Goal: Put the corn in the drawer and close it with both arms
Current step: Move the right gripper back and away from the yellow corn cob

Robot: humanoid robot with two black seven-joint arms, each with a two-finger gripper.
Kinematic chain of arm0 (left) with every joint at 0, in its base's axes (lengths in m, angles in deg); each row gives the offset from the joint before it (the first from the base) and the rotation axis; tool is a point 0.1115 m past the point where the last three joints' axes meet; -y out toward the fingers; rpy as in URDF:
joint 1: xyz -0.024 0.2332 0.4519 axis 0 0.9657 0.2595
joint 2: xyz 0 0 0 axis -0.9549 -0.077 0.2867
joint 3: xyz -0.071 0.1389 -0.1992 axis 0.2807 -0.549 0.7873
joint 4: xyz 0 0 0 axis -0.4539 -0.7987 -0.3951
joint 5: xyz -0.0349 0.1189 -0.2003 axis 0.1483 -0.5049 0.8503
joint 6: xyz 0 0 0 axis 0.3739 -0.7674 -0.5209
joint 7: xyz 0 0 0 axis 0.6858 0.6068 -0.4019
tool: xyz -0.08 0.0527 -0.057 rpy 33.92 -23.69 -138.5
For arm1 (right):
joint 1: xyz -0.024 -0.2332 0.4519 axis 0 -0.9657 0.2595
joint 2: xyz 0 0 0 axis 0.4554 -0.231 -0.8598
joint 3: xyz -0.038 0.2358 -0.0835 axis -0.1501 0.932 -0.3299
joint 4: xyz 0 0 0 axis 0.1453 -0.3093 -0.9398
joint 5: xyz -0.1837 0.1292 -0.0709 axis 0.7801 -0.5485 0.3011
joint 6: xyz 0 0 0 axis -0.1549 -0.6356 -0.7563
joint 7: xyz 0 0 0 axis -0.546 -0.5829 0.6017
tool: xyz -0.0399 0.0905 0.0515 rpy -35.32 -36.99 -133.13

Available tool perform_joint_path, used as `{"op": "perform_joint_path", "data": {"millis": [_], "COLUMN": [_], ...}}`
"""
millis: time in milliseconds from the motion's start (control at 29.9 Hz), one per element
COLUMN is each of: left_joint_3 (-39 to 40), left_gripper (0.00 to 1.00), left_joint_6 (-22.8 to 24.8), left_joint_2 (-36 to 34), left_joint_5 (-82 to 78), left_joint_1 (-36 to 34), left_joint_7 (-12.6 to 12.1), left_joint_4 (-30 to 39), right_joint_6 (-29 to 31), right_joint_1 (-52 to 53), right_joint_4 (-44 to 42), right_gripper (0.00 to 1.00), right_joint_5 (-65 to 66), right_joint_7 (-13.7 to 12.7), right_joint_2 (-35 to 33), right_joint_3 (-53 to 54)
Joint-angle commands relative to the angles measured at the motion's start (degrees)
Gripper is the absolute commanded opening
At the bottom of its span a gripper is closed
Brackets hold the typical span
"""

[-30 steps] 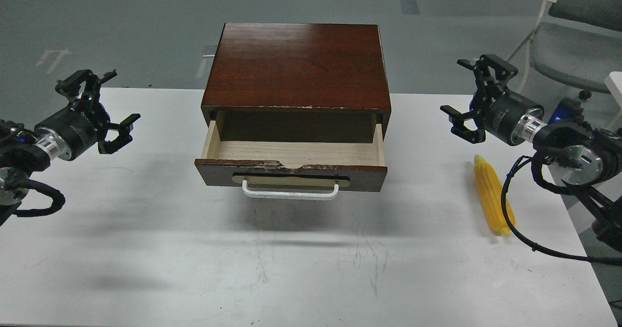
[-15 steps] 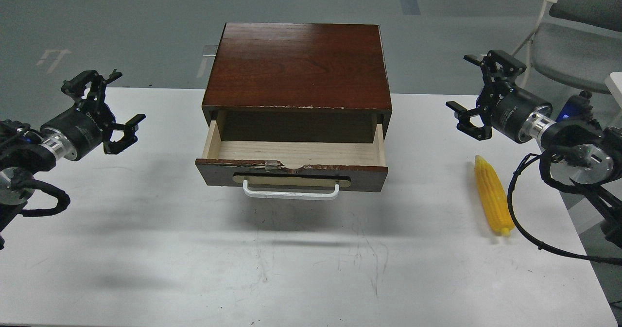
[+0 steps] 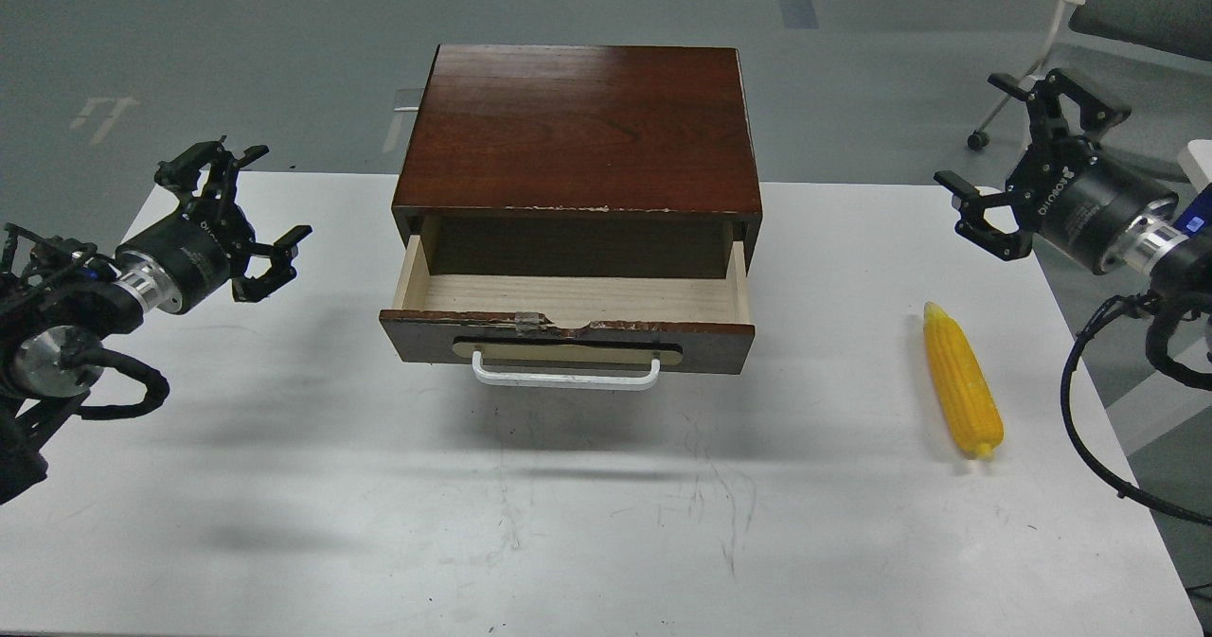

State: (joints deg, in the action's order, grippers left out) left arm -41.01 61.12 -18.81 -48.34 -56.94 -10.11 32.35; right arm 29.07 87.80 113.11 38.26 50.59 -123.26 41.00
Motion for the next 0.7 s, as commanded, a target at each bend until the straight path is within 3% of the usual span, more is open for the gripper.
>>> {"op": "perform_joint_path", "data": {"millis": [0,668], "left_joint_3": [0.1,-0.1], "left_gripper": [0.98,0.98], "left_joint_6": [0.0,0.0], "left_joint_2": [-0.1,-1.0], "left_joint_5": [0.0,0.0], "left_joint_1": [0.0,0.3], "left_joint_7": [0.1,0.1], "left_joint_4": [0.0,0.6], "right_joint_6": [1.9,-6.1], "right_joint_1": [-2.0,-2.0], "right_joint_4": [0.0,0.1], "right_gripper": [1.00,0.99], "right_joint_5": [0.0,5.3], "right_joint_7": [0.0,-0.4], "right_joint_2": [0.1,-1.9], "right_joint_3": [1.6,-1.7]}}
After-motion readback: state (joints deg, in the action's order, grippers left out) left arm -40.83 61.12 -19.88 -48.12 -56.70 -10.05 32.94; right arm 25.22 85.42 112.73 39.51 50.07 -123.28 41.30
